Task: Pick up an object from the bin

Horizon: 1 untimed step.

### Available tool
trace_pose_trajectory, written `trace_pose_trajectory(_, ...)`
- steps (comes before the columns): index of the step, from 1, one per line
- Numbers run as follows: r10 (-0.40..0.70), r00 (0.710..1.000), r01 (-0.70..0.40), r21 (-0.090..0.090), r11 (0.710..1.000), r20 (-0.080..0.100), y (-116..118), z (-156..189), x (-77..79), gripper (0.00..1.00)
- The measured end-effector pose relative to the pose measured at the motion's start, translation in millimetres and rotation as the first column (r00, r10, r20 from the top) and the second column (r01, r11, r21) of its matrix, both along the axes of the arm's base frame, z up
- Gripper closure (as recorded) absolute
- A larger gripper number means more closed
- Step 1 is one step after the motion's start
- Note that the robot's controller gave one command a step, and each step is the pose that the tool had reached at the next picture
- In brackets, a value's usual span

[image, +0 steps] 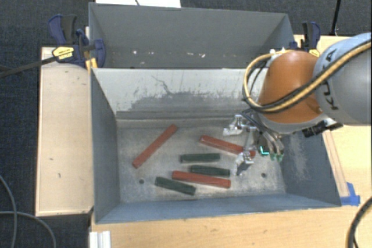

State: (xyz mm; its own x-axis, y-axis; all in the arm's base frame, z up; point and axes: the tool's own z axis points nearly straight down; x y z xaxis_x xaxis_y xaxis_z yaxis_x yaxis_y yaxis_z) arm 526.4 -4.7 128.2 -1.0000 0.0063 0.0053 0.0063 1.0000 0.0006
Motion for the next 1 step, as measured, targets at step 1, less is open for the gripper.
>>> trace_pose_trajectory(1,0.000,1.000,0.000,0.000,1.000,0.008,-0.1,3.6,2.0,0.00)
